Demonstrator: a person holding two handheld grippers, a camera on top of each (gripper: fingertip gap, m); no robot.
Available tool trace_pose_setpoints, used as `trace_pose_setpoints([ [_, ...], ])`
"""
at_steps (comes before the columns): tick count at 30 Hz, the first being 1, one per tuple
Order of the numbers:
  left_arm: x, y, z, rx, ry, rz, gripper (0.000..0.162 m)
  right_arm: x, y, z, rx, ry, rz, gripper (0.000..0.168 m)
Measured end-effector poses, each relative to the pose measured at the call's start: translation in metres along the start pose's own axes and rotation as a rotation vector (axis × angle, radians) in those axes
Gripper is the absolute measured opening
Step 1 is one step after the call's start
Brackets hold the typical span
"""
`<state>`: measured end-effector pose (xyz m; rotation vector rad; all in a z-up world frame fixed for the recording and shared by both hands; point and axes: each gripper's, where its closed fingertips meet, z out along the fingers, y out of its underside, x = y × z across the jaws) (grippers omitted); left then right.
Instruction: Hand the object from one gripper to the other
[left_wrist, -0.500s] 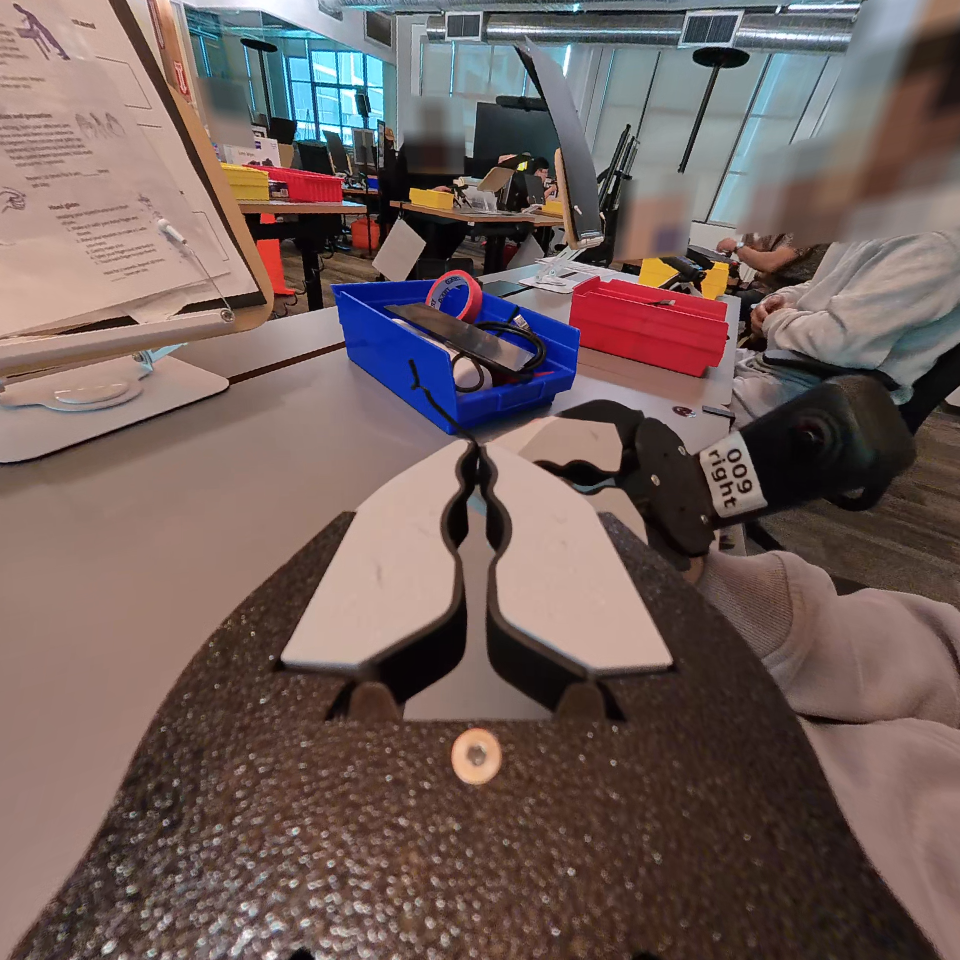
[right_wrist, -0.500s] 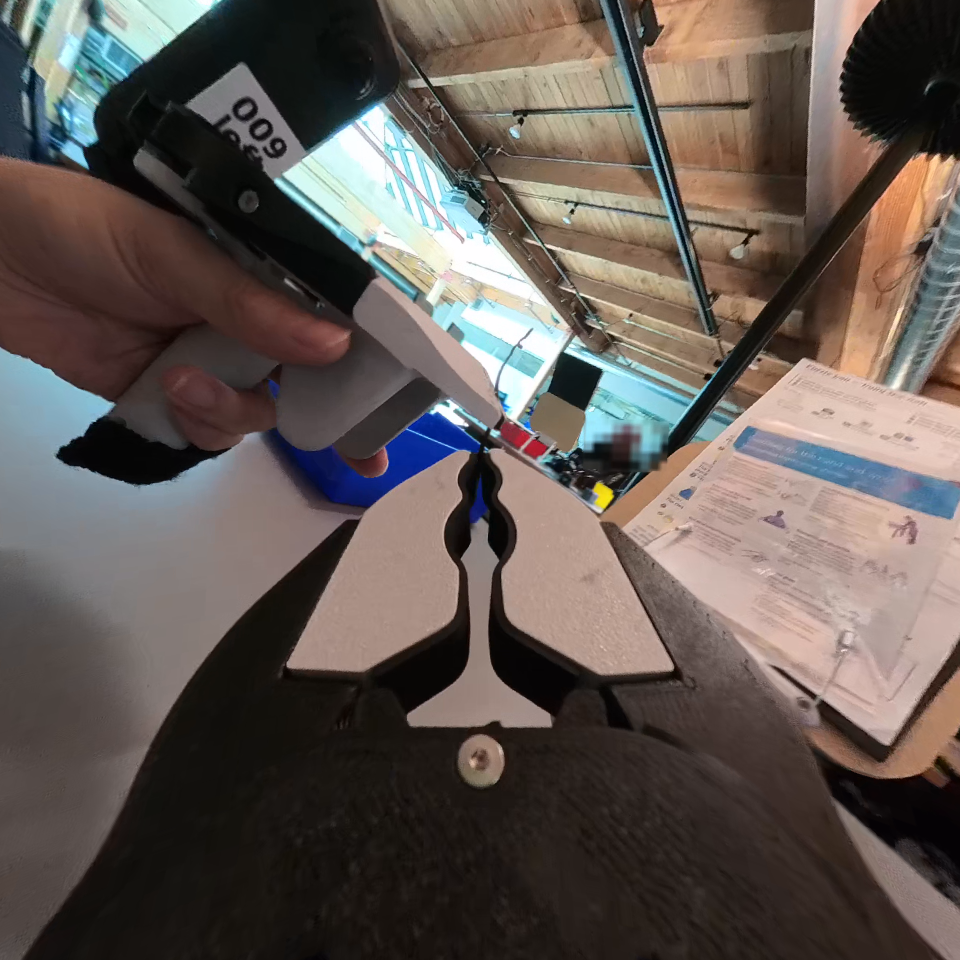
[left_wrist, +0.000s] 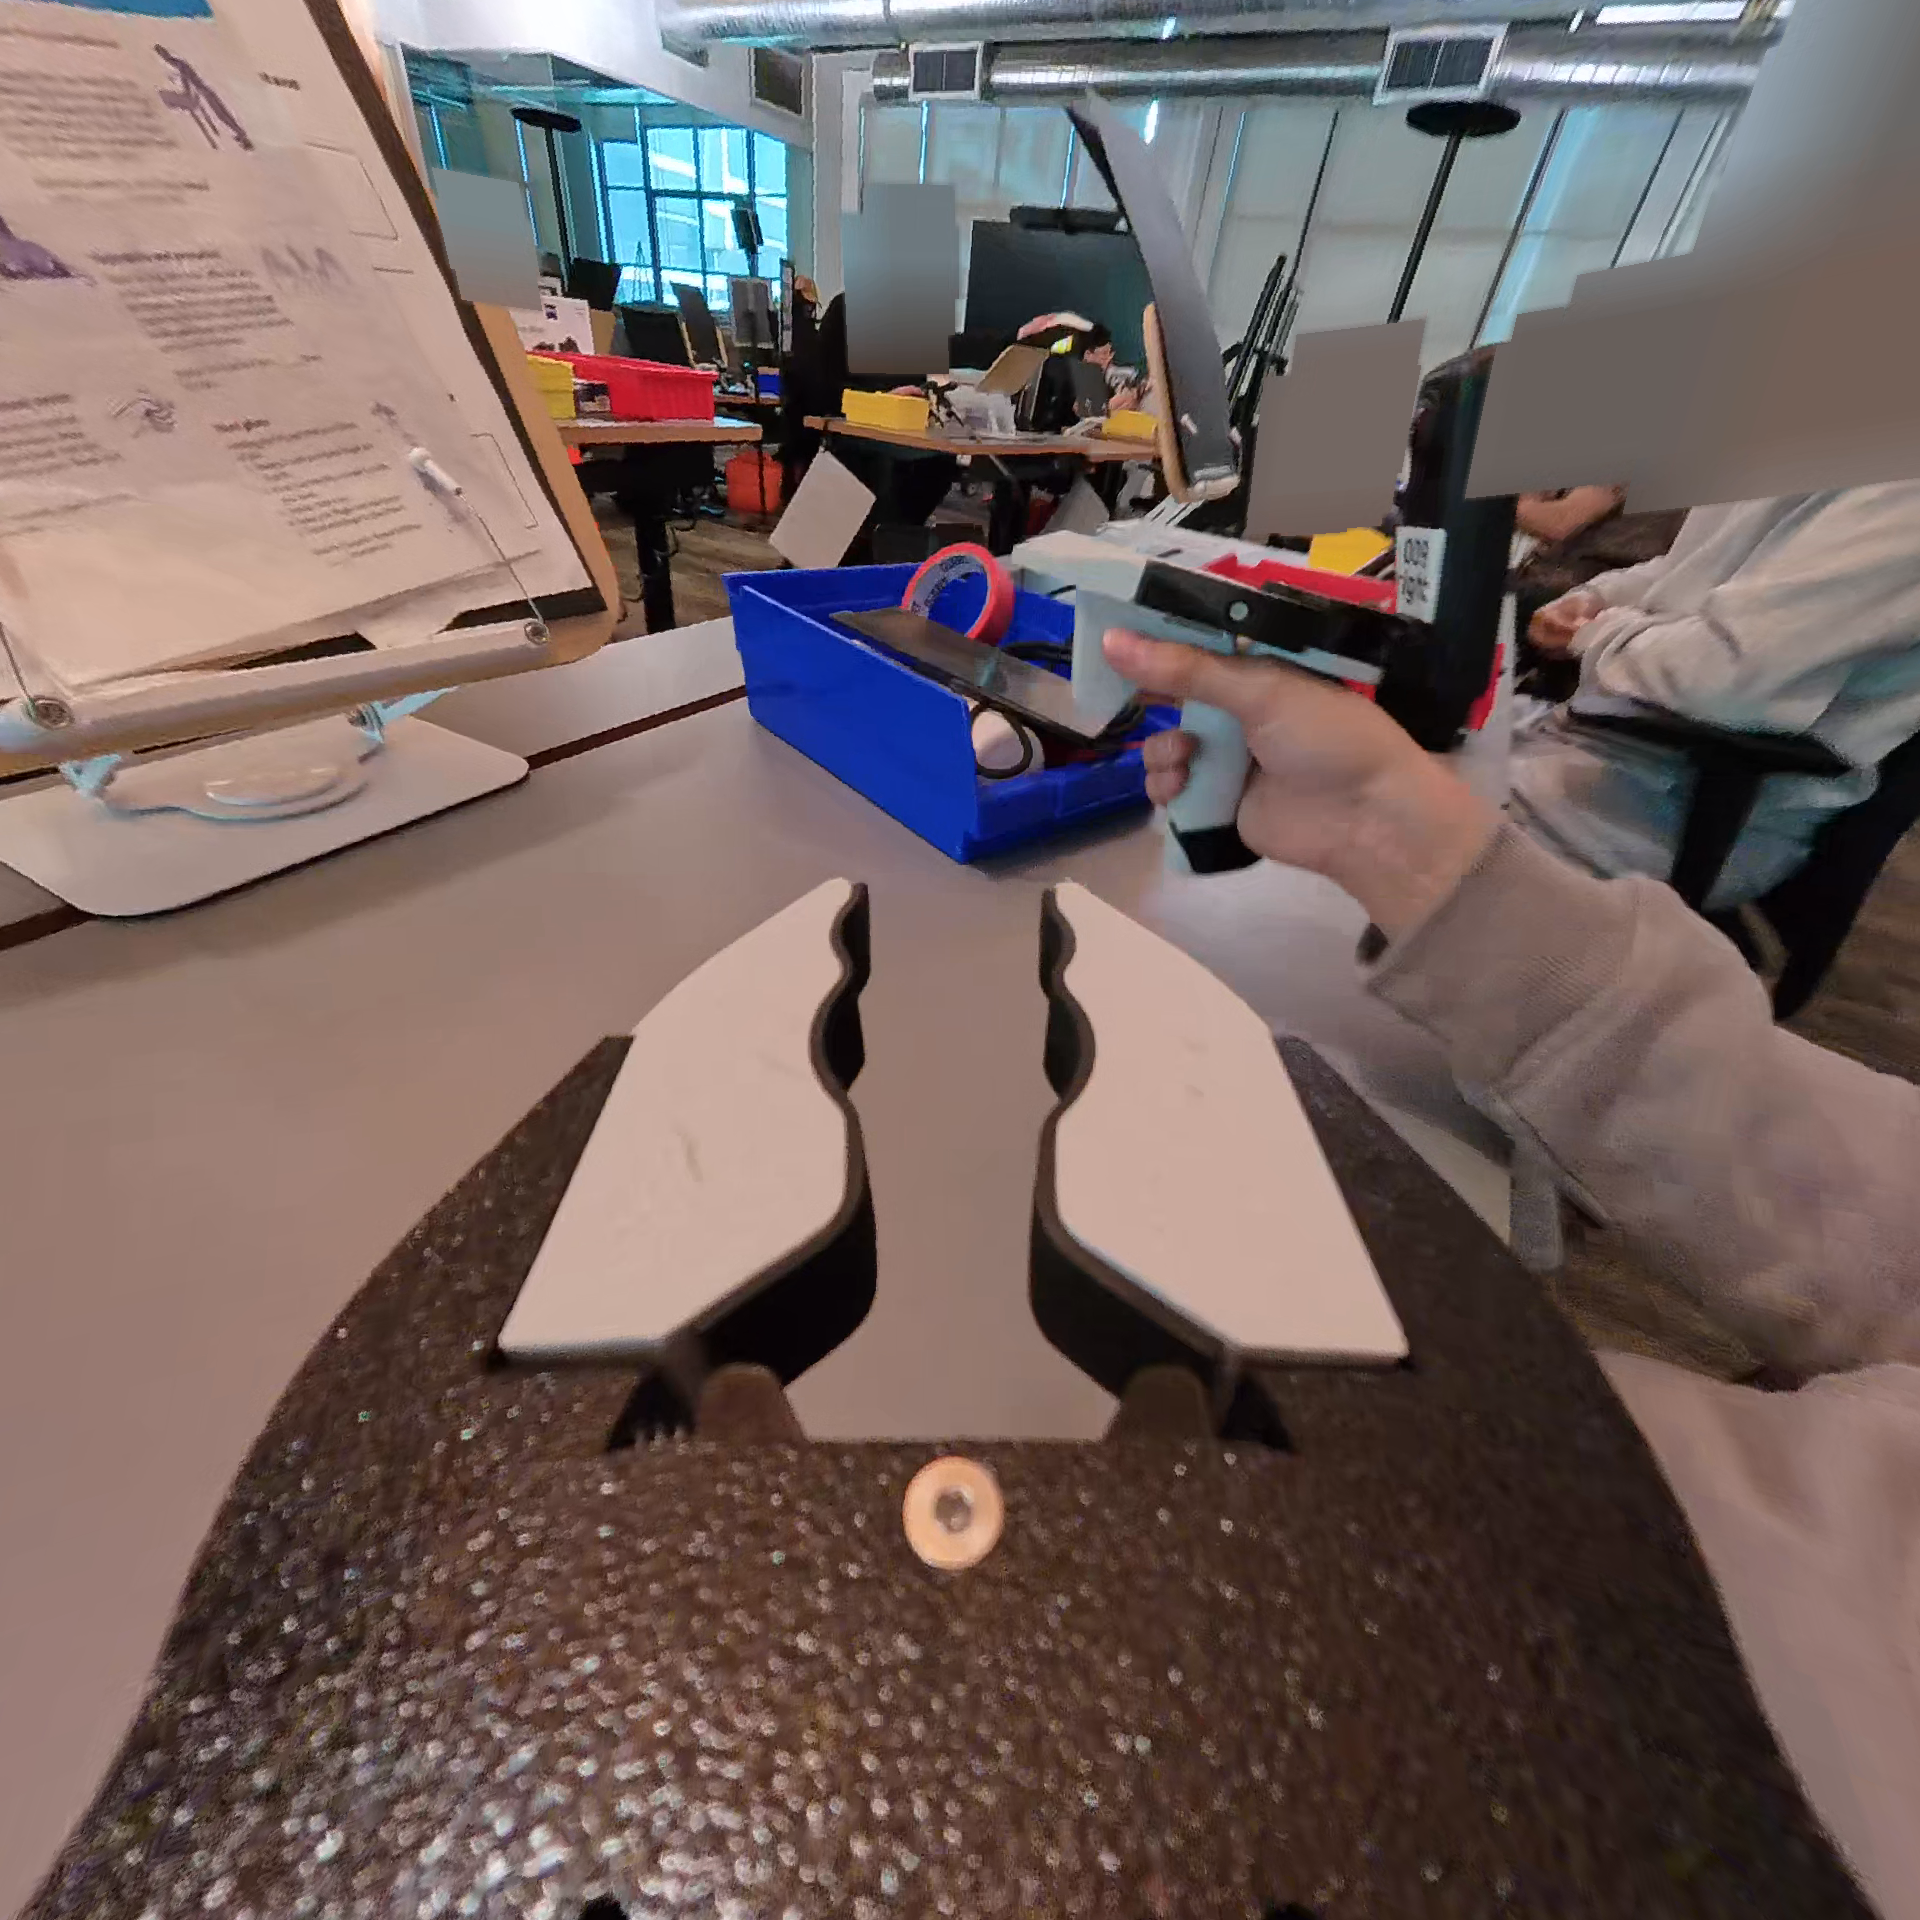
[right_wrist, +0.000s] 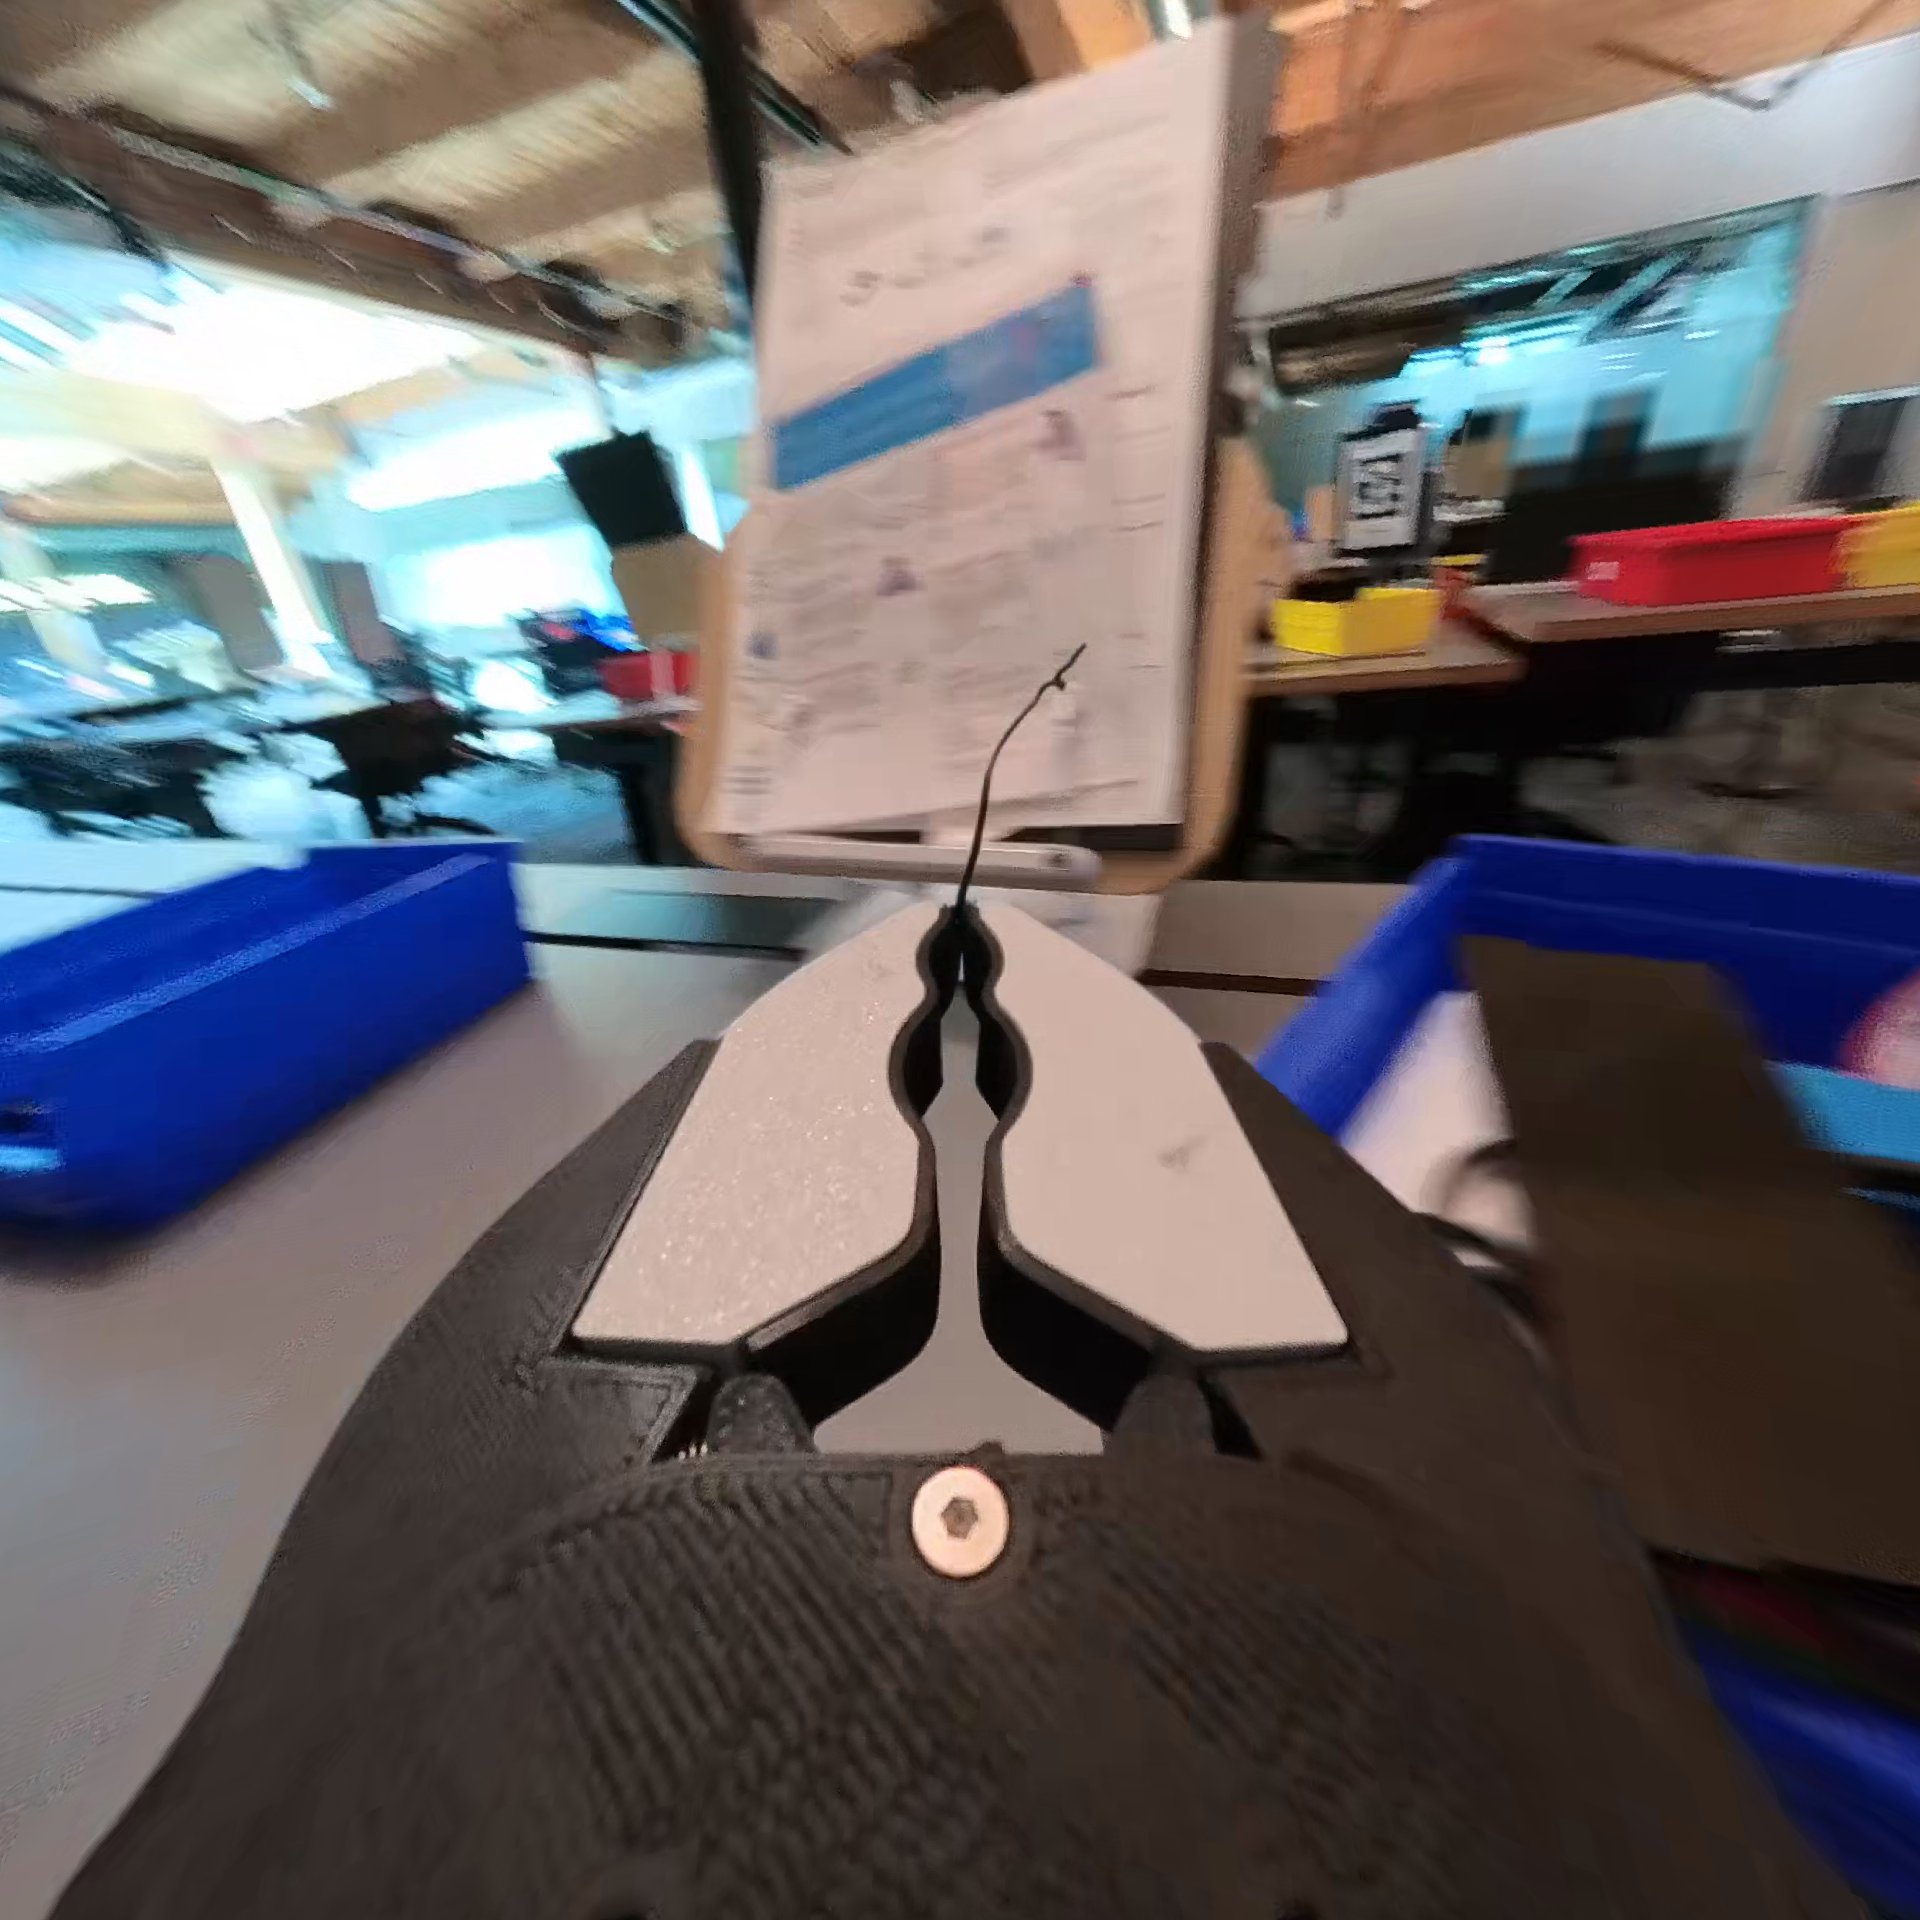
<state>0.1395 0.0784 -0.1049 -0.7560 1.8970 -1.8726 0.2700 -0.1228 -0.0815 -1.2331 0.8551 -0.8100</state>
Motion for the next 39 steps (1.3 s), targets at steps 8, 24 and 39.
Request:
trace_pose_setpoints([
  [8,-0.032,0.004,-0.016,0.045,0.075,-0.048,0.032,0.147,0.022,-0.019,-0.27,0.323,-0.295,0.001],
  [24,-0.057,0.006,-0.024,0.209,0.172,-0.018,0.027,0.065,0.009,-0.029,0.079,0.336,-0.55,0.033],
  [39,-0.078,0.012,-0.04,0.246,-0.061,-0.115,0.028,-0.002,0.02,0.009,0.11,0.215,-0.543,0.049],
])
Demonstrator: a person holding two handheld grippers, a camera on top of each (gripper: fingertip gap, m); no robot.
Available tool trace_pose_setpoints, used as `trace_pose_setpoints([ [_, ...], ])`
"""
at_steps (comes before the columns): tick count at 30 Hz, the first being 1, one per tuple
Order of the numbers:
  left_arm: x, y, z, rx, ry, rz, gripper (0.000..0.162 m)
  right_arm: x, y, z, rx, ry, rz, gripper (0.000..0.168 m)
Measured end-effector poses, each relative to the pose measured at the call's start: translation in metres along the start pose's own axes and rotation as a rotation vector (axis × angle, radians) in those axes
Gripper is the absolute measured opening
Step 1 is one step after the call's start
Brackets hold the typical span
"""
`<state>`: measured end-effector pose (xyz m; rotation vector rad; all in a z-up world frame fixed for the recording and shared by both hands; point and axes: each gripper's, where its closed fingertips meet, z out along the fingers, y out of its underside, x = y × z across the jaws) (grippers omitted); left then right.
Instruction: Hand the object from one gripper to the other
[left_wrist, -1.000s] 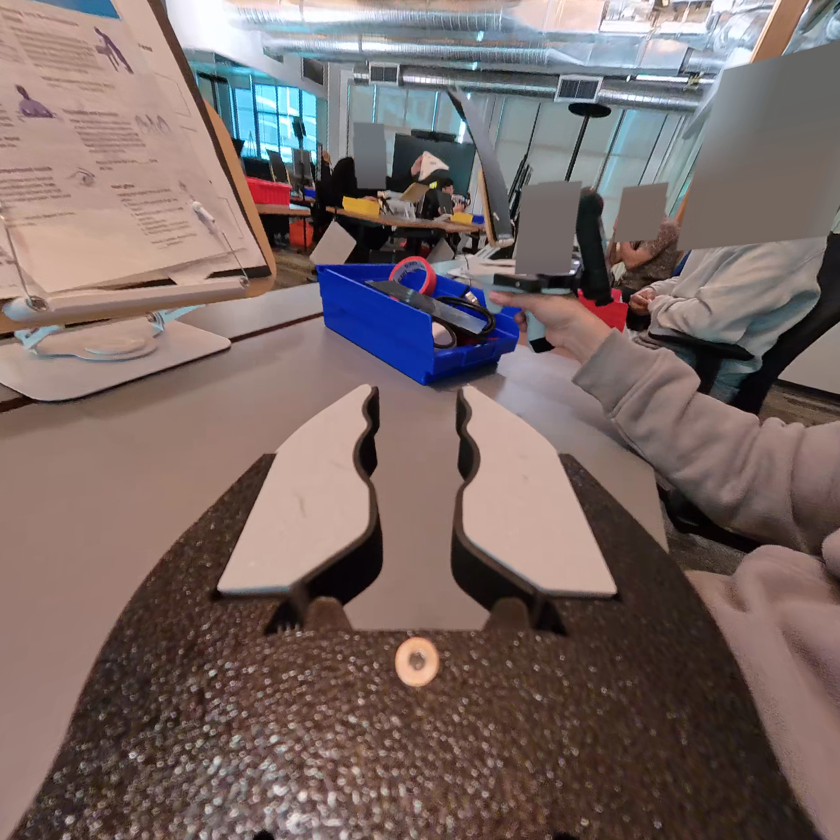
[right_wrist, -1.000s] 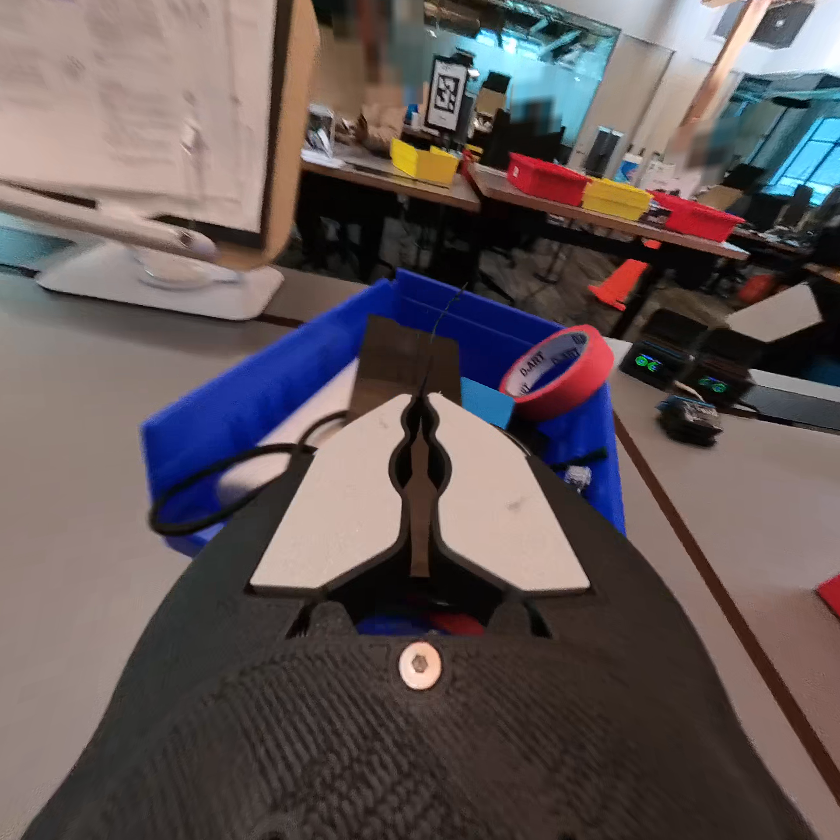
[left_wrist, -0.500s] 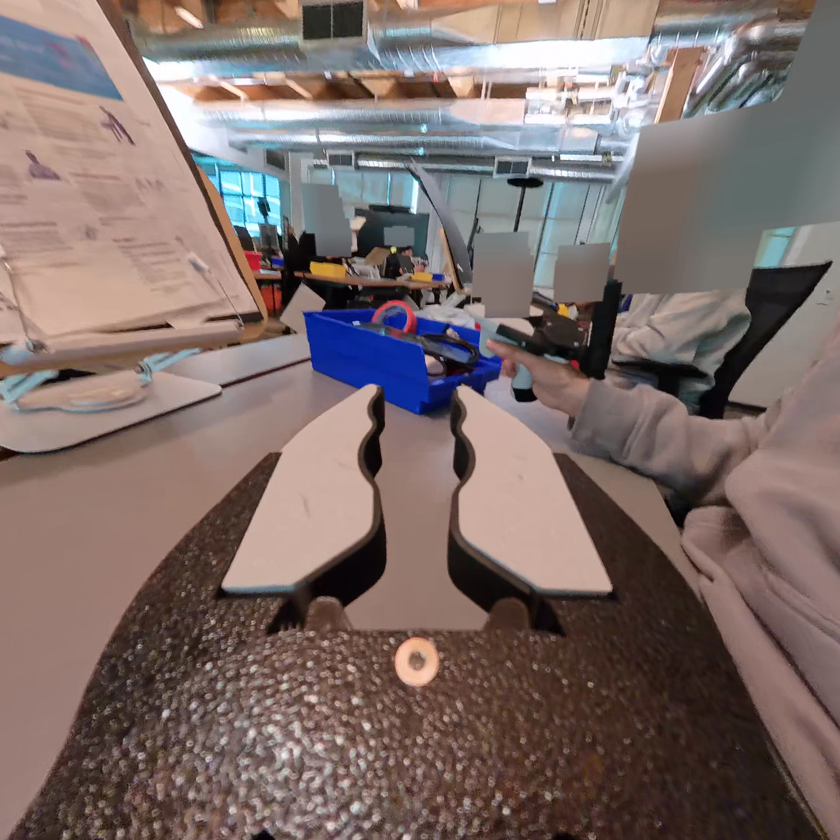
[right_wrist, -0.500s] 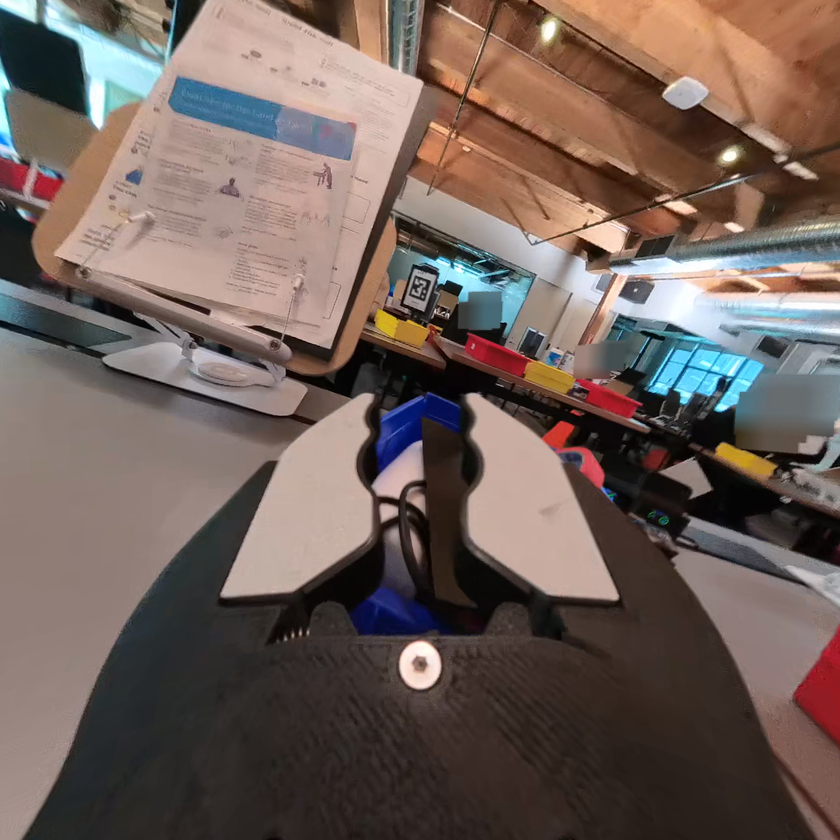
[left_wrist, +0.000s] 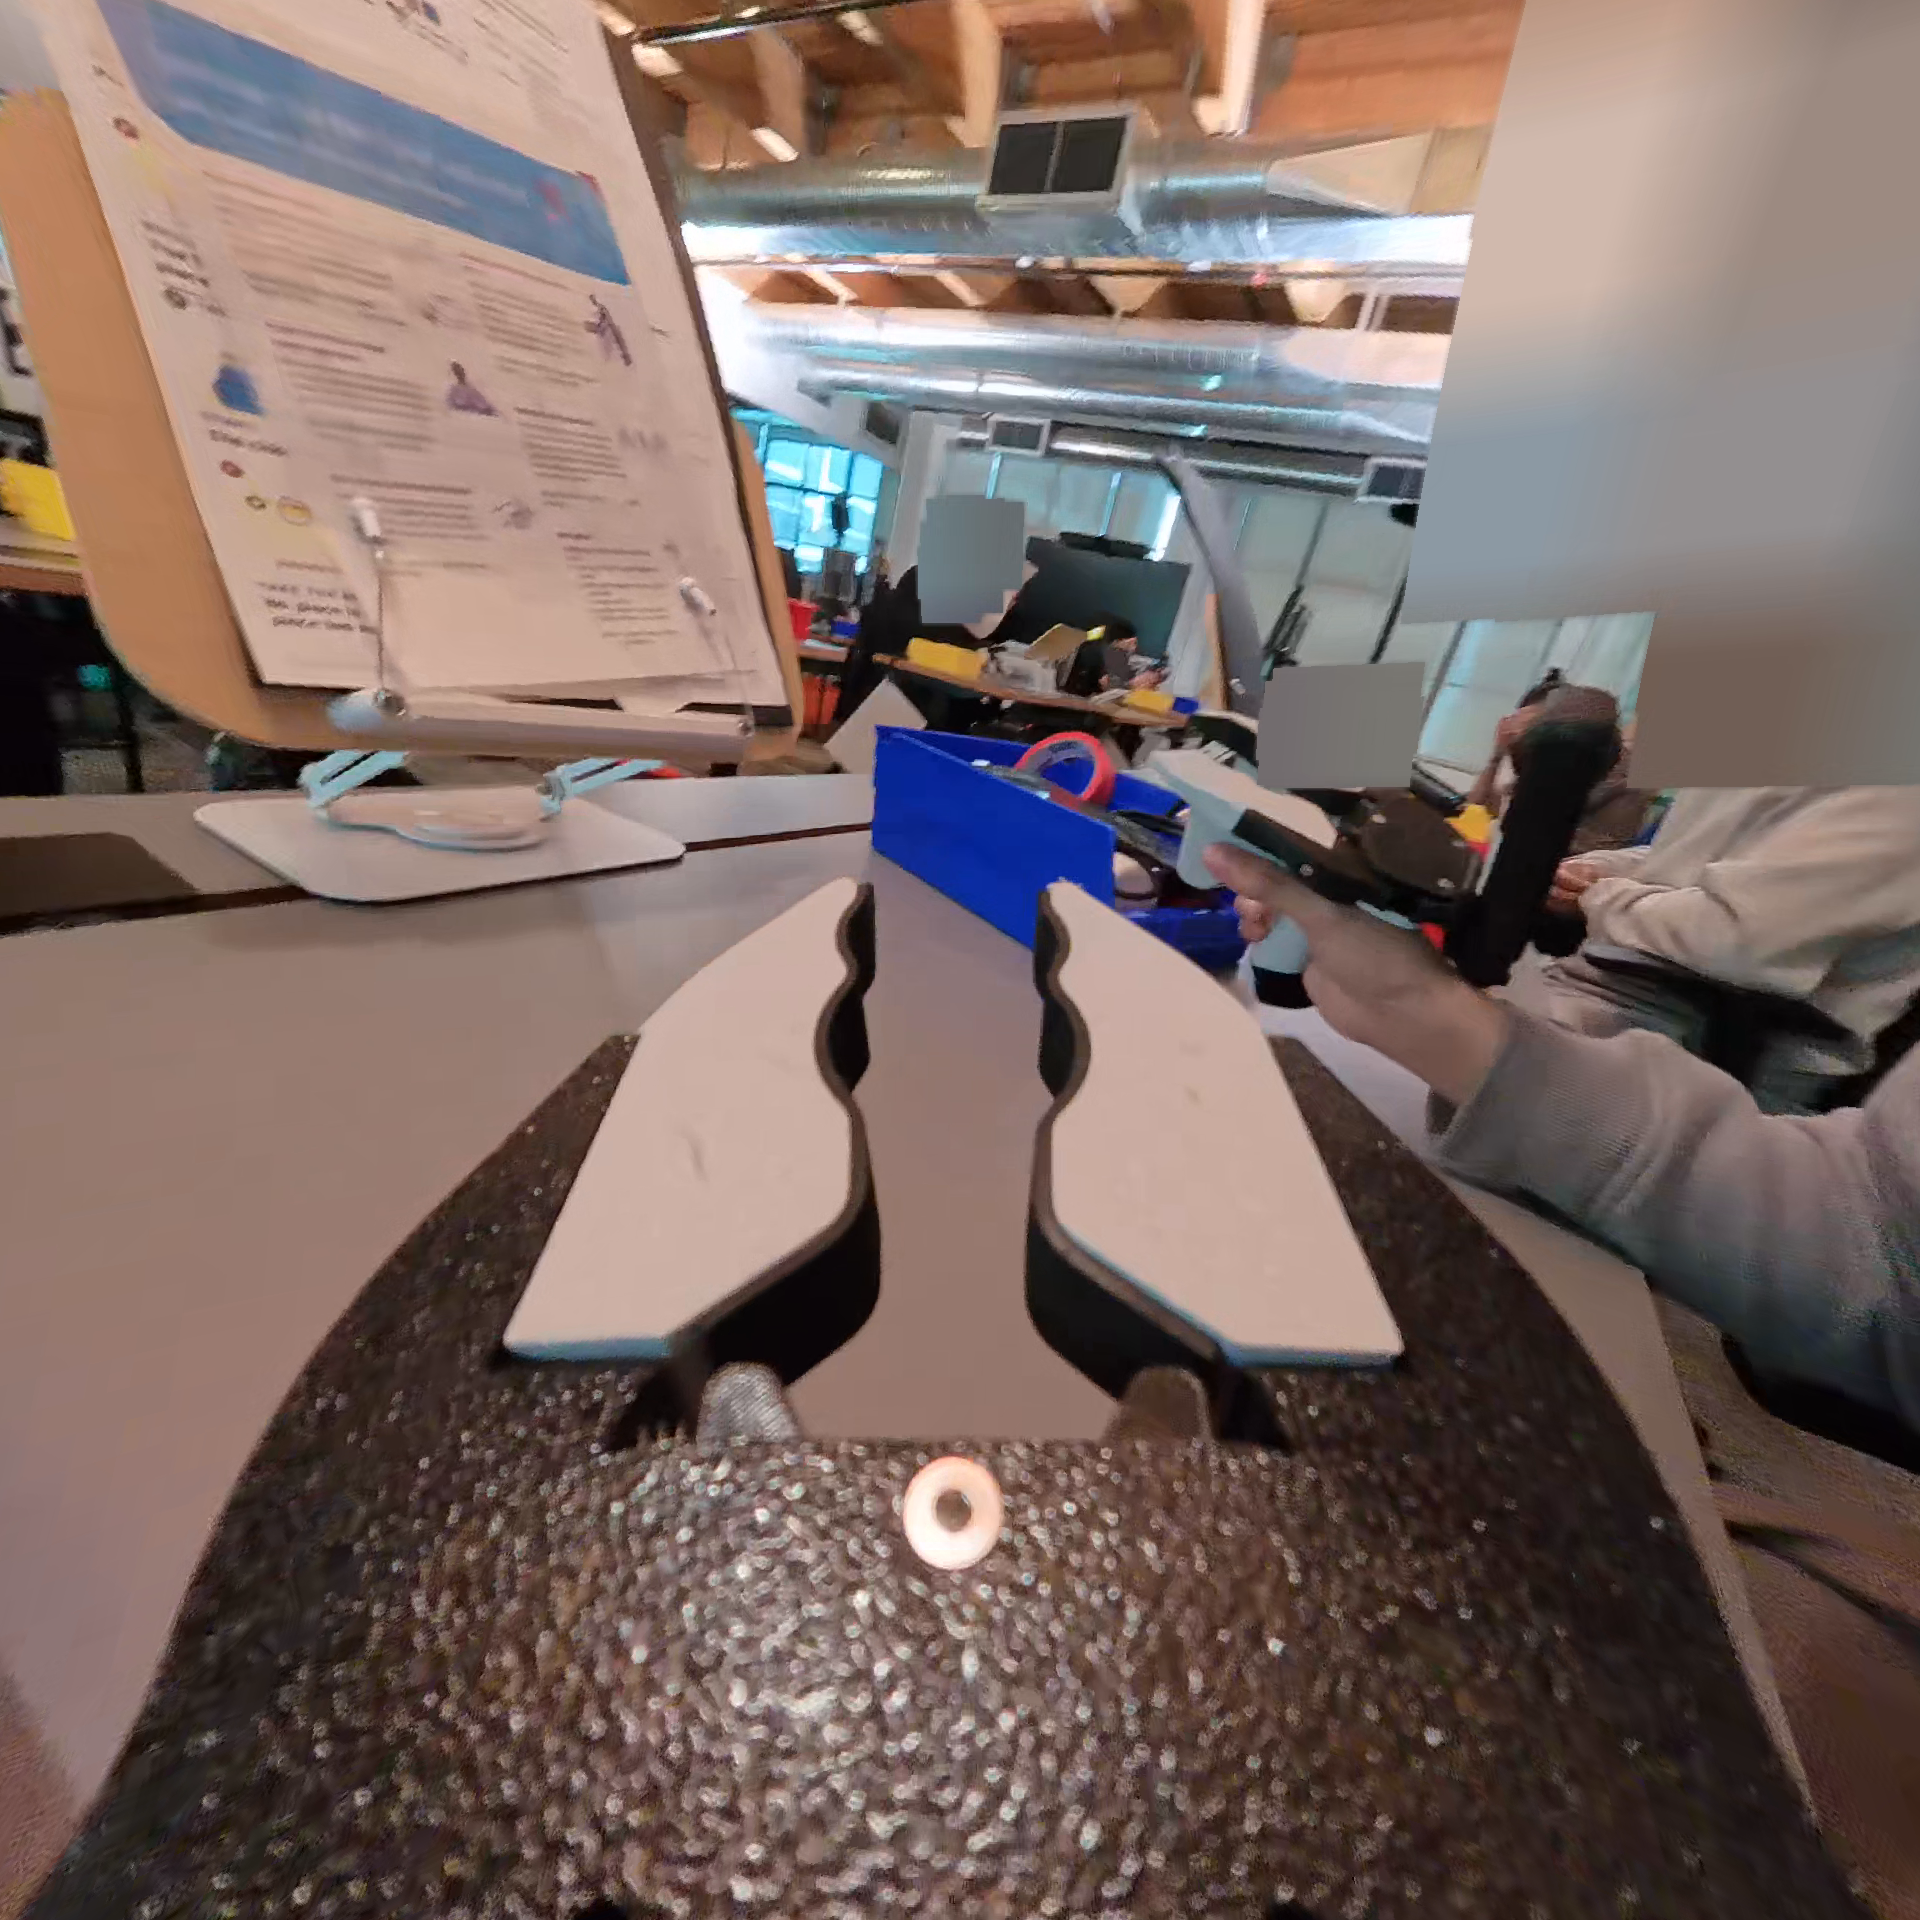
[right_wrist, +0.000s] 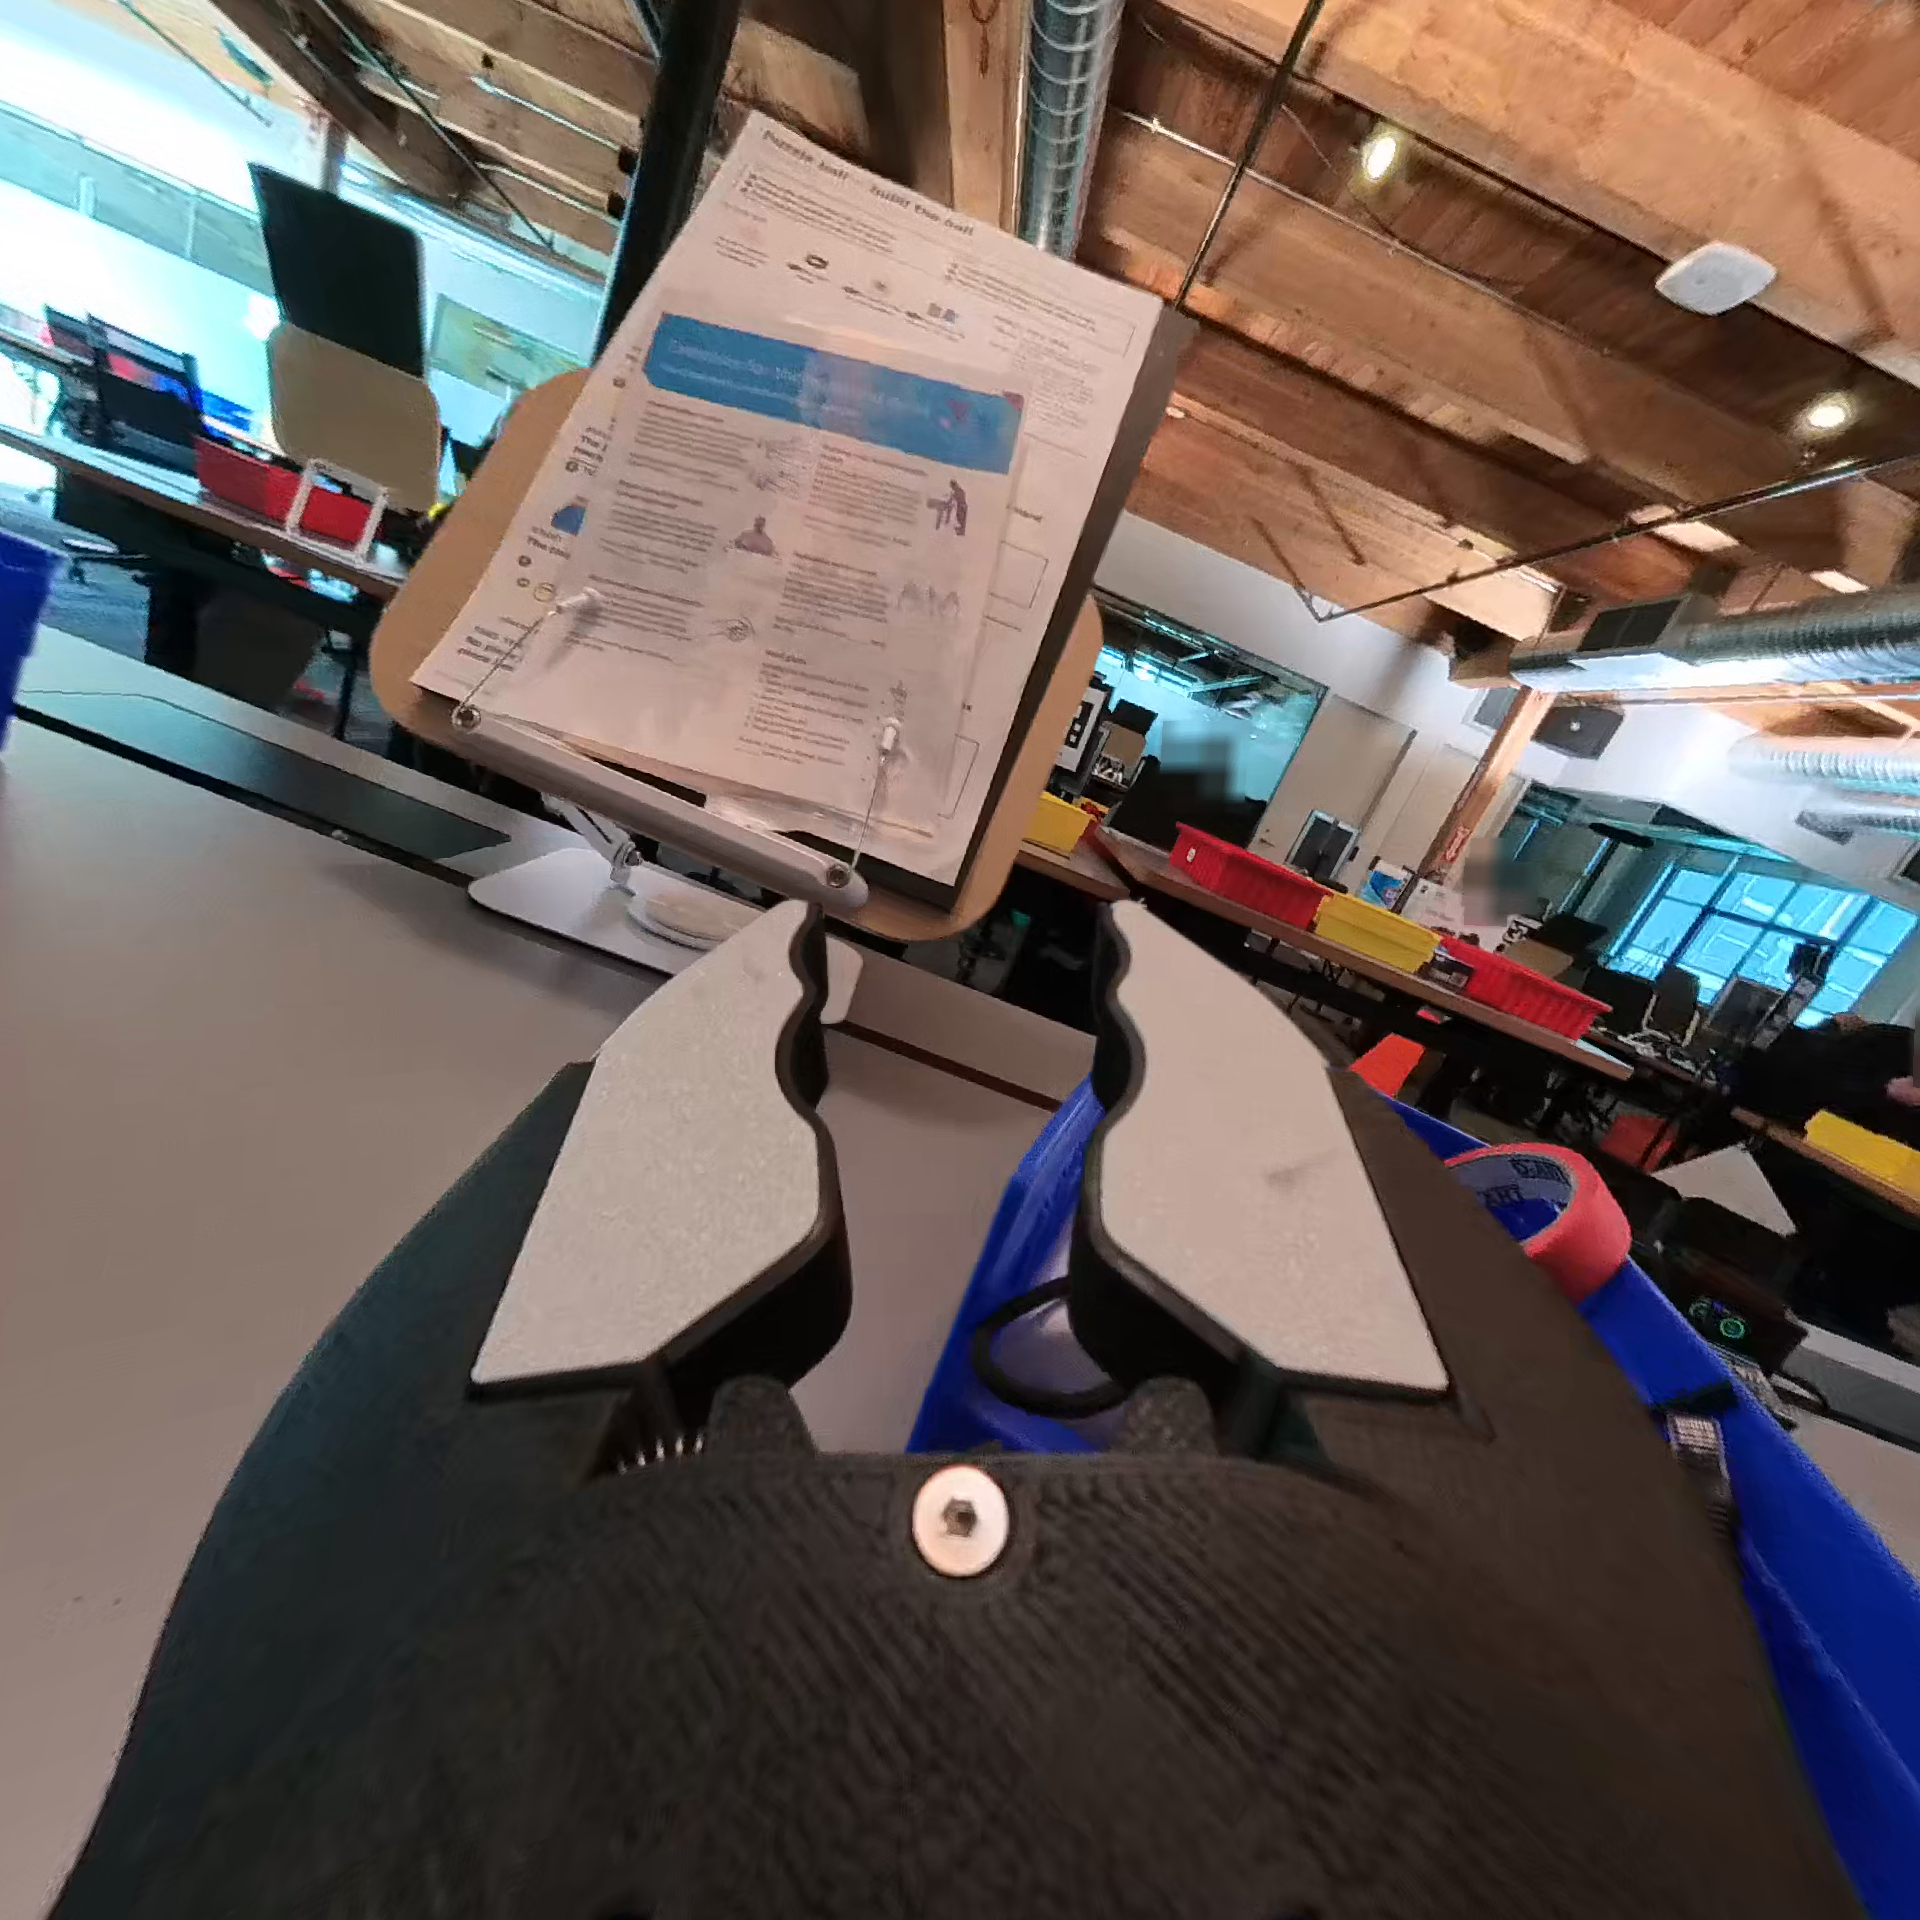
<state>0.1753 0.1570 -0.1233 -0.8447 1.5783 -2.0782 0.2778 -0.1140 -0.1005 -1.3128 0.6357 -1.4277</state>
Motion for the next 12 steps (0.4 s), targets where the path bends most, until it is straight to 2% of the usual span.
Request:
trace_pose_setpoints([
  [4,0.007,0.015,-0.007,-0.151,-0.041,0.034,0.031,-0.029,-0.008,-0.011,-0.013,-0.1,-0.038,0.051],
  [6,-0.004,0.004,-0.015,-0.174,-0.106,0.137,0.031,-0.038,-0.023,-0.014,0.007,-0.132,-0.008,0.052],
  [8,-0.03,-0.012,-0.034,-0.231,-0.253,0.221,0.028,-0.051,-0.033,-0.016,-0.014,-0.197,0.025,0.056],
  [10,-0.062,-0.018,-0.058,-0.403,-0.352,0.332,0.027,-0.064,-0.029,-0.02,-0.105,-0.273,0.098,0.065],
  [12,-0.105,-0.018,-0.086,-0.679,-0.376,0.543,0.027,-0.081,-0.032,-0.025,-0.116,-0.379,0.213,0.068],
])
